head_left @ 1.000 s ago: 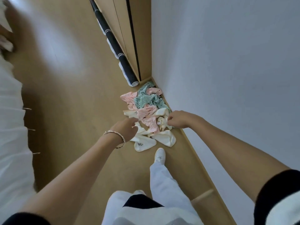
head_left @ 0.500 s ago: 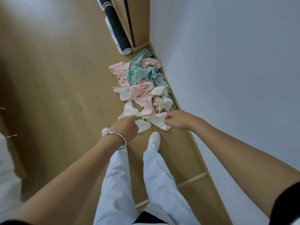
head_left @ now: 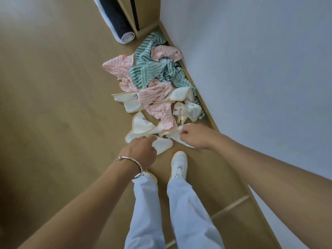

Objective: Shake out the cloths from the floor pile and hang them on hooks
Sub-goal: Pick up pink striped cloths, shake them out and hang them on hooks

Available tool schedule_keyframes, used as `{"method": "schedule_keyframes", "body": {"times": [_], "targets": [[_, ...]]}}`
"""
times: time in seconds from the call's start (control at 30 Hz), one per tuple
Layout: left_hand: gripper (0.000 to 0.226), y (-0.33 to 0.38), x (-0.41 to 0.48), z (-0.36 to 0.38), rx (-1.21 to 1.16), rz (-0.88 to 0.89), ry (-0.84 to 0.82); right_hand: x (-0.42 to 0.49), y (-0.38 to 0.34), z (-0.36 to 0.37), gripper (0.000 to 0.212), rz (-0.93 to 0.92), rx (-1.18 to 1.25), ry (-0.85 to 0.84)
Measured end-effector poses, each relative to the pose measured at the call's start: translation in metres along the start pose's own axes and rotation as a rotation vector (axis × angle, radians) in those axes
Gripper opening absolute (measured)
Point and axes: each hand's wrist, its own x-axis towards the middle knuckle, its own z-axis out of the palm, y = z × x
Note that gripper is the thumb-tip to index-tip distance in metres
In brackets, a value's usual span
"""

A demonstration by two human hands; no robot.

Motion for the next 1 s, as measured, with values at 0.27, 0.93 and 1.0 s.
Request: {"method": "schedule_keyframes", "body": {"times": [0.27,0.93,1.0], "targets": [[0.047,-0.077,0.101,0.055,0.068,-0.002,-0.085,0.137,0.003,0.069,0.032,0.035,0.061,-0.032],[0.044,-0.145,0.256,0.159,0.223,0.004,-0.070,0.345,0.090,0.134,0.023,0.176,0.300,0.032],[0.043,-0.144,0.249,0.153,0.242,-0.004,-0.083,0.338,0.086,0.133,0.028,0.172,0.324,0.118]]}}
